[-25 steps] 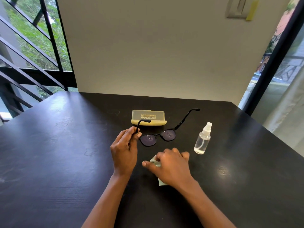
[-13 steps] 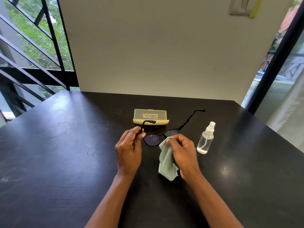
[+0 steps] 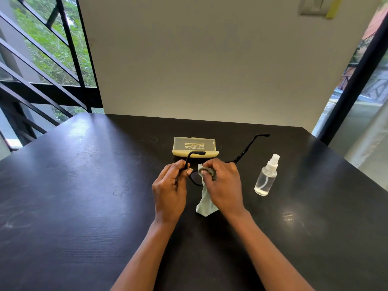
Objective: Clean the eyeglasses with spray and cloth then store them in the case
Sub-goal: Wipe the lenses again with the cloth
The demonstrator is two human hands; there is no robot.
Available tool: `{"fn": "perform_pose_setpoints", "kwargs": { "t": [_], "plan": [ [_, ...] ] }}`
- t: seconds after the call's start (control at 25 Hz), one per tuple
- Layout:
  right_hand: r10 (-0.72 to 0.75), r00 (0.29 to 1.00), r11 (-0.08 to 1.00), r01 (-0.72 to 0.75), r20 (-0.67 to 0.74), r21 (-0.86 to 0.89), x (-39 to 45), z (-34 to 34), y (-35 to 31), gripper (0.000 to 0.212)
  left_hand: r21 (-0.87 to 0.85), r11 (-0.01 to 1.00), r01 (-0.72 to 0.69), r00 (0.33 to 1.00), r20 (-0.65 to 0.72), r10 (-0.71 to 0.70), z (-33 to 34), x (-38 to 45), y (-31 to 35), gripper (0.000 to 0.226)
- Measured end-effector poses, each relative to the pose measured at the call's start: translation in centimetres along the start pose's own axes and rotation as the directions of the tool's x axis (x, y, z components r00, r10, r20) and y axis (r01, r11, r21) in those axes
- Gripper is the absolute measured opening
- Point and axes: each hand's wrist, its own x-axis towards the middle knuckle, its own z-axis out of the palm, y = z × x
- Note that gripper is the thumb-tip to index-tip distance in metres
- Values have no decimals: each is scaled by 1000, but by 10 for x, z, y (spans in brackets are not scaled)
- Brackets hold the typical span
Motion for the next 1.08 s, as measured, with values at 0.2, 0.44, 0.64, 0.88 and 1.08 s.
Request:
{"fn": "perform_pose_setpoints", "kwargs": {
  "t": [0.2, 0.44, 0.64, 0.88, 1.08],
  "plan": [
    [-146, 989, 967, 135, -34, -217, -7, 3, 6, 15, -7, 1000, 6, 1000, -11, -6, 3, 0, 0, 20],
    [-181, 982, 948, 160, -53, -274, -11, 1, 10, 19, 4, 1000, 0, 1000, -12, 0, 4, 3, 2, 21],
    [-229, 972, 904, 190, -58, -383, -14, -2, 9, 27, -23, 1000, 3, 1000, -30, -4, 7, 8, 3, 21],
    [-218, 976, 914, 194, -28, -356, -14, 7, 14, 34, -63, 998, 19, 999, -46, -22, 16, 12, 6, 20],
    [-299, 952, 922, 270, -67, -278, -15, 9, 15, 28, -79, 996, 39, 998, -37, -42, 20, 8, 3, 20]
  ]
}}
